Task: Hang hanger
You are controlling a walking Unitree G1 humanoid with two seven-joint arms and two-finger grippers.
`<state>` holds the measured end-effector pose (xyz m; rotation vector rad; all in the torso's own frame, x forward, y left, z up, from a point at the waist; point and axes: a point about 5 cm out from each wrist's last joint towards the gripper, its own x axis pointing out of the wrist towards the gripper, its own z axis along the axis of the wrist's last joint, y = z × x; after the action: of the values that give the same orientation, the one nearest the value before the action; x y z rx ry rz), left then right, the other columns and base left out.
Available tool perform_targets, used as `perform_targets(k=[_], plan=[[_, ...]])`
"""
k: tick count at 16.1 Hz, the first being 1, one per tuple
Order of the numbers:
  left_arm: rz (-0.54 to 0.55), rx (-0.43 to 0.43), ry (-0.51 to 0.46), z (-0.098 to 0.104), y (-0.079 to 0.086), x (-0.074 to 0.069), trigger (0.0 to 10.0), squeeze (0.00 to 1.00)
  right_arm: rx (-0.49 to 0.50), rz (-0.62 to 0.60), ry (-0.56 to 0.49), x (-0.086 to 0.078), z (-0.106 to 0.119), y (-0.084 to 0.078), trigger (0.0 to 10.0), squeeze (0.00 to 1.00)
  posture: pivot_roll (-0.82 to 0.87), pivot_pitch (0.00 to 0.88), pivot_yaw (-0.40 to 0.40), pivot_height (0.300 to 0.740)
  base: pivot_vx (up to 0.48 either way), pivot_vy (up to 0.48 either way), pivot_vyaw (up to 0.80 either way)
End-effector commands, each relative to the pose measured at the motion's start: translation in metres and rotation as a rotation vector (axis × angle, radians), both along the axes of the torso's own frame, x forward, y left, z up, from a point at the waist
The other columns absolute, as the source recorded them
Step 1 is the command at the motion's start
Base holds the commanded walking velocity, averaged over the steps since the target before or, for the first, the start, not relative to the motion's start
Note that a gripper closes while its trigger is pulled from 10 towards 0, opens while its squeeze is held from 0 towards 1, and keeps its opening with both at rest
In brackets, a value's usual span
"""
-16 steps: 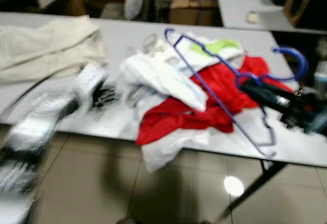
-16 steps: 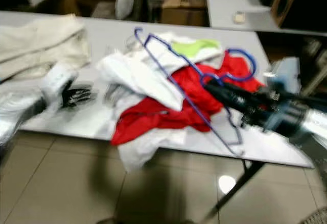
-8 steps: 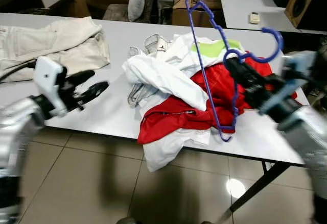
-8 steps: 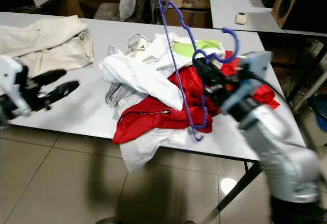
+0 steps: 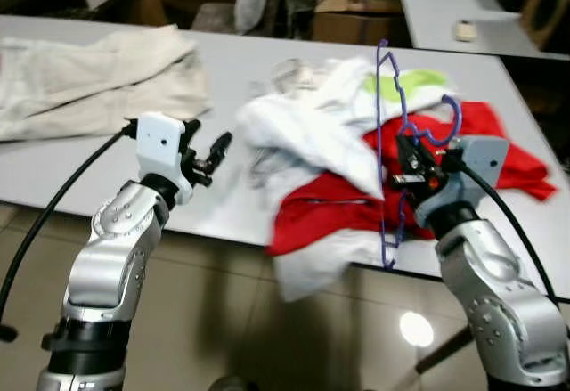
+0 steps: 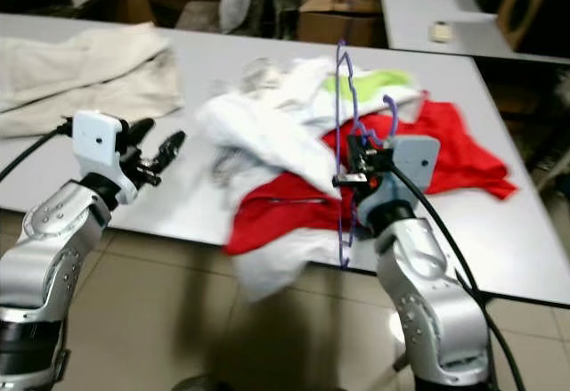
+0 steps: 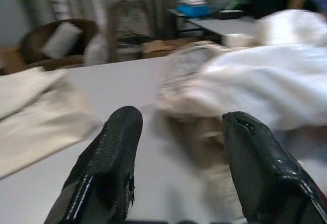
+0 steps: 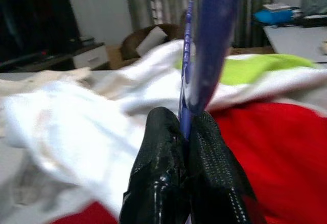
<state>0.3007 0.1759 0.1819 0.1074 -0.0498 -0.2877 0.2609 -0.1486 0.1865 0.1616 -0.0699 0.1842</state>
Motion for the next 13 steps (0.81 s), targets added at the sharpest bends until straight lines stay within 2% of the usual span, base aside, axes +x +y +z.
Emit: perform_targets(k=[1, 3, 4, 5, 7, 10, 13], plan=[[0.019, 0.008, -0.013, 0.002, -0.003, 0.002, 10.0, 0.0, 0.004, 0.017, -0.037, 0.0, 0.005, 0.003, 10.0, 0.0, -0.09, 0.0, 0.054, 0.74, 0.0, 0.48, 0.0], [0.021, 0.009, -0.016, 0.001, -0.009, 0.005, 10.0, 0.0, 0.037, 0.024, -0.084, 0.001, 0.013, 0.003, 10.0, 0.0, -0.08, 0.0, 0.054, 0.74, 0.0, 0.48, 0.0], [0.035, 0.027, -0.022, 0.004, -0.008, 0.006, 10.0, 0.0, 0.063, 0.008, -0.115, 0.002, 0.02, 0.003, 10.0, 0.0, -0.09, 0.0, 0.049, 0.74, 0.0, 0.48, 0.0], [0.068, -0.004, -0.025, 0.004, -0.005, 0.005, 10.0, 0.0, 0.104, 0.006, -0.183, 0.003, 0.031, 0.005, 10.0, 0.0, -0.08, 0.0, 0.042, 0.74, 0.0, 0.48, 0.0], [0.074, 0.023, -0.011, -0.002, -0.004, 0.001, 10.0, 0.0, 0.066, 0.037, -0.177, 0.003, 0.029, 0.01, 10.0, 0.0, -0.08, 0.0, 0.04, 0.74, 0.0, 0.48, 0.0], [0.077, 0.014, -0.015, 0.0, -0.004, 0.002, 10.0, 0.0, 0.072, 0.057, -0.149, 0.003, 0.023, 0.015, 10.0, 0.0, -0.08, 0.0, 0.037, 0.74, 0.0, 0.479, 0.0], [0.077, 0.014, 0.003, -0.005, -0.006, -0.002, 10.0, 0.0, 0.034, 0.054, -0.099, 0.004, 0.011, 0.015, 10.0, 0.0, -0.07, 0.0, 0.027, 0.74, 0.0, 0.476, 0.0]])
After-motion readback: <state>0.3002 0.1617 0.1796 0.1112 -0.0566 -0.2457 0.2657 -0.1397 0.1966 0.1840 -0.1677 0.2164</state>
